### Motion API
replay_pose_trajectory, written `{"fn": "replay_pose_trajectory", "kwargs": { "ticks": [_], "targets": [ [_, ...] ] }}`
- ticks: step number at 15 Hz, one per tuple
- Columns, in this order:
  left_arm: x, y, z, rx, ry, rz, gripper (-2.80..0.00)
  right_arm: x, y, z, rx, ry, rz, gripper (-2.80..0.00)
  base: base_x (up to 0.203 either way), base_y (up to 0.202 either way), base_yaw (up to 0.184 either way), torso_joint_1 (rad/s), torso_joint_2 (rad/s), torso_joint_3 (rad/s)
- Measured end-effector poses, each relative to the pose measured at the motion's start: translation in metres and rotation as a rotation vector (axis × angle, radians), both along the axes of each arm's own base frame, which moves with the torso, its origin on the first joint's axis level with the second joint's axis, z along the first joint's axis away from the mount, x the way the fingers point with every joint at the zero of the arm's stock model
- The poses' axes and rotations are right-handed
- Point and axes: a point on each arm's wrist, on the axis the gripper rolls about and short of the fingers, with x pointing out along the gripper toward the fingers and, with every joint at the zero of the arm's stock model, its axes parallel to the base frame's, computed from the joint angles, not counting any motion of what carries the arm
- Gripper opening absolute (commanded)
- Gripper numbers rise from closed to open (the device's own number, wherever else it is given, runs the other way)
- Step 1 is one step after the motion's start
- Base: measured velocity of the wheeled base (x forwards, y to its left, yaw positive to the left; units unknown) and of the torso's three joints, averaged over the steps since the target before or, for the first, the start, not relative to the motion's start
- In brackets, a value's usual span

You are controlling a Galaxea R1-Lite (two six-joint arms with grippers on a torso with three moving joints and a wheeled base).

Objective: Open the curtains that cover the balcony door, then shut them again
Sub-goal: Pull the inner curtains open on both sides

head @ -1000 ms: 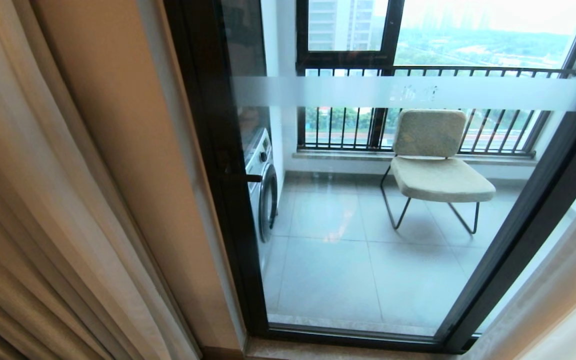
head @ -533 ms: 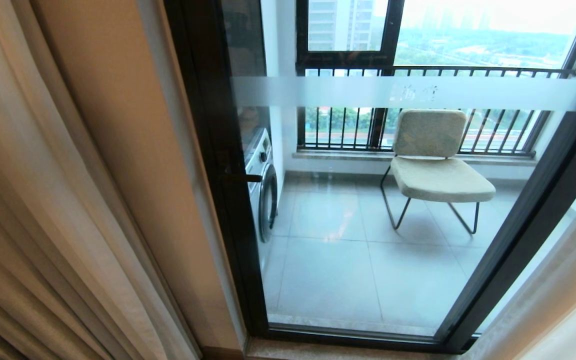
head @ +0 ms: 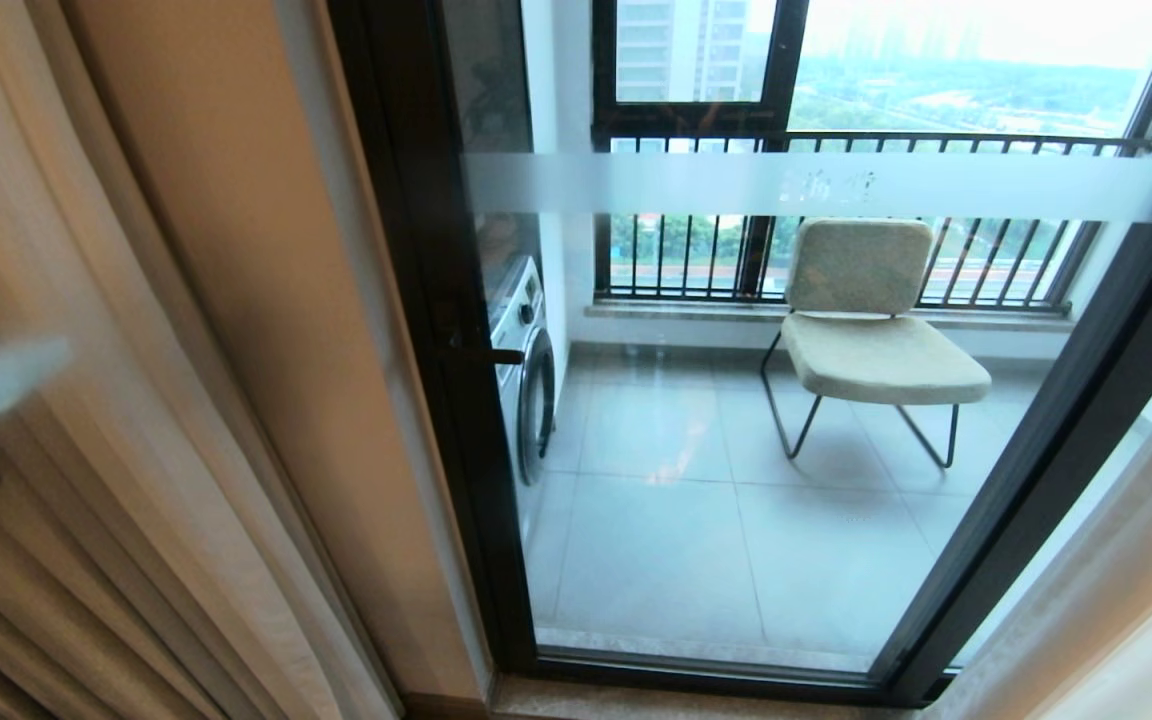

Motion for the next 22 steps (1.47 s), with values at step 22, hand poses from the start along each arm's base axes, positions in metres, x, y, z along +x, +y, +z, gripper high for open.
{"fn": "replay_pose_trajectory", "kwargs": {
  "ticks": [22],
  "targets": [
    [-0.132,0.002,-0.175,0.134,-0.113,0.096,-2.8,0.0,0.0,0.0,0.0,0.0,0.0,-2.8,0.0,0.0,0.0,0.0,0.0,0.0]
  ]
}}
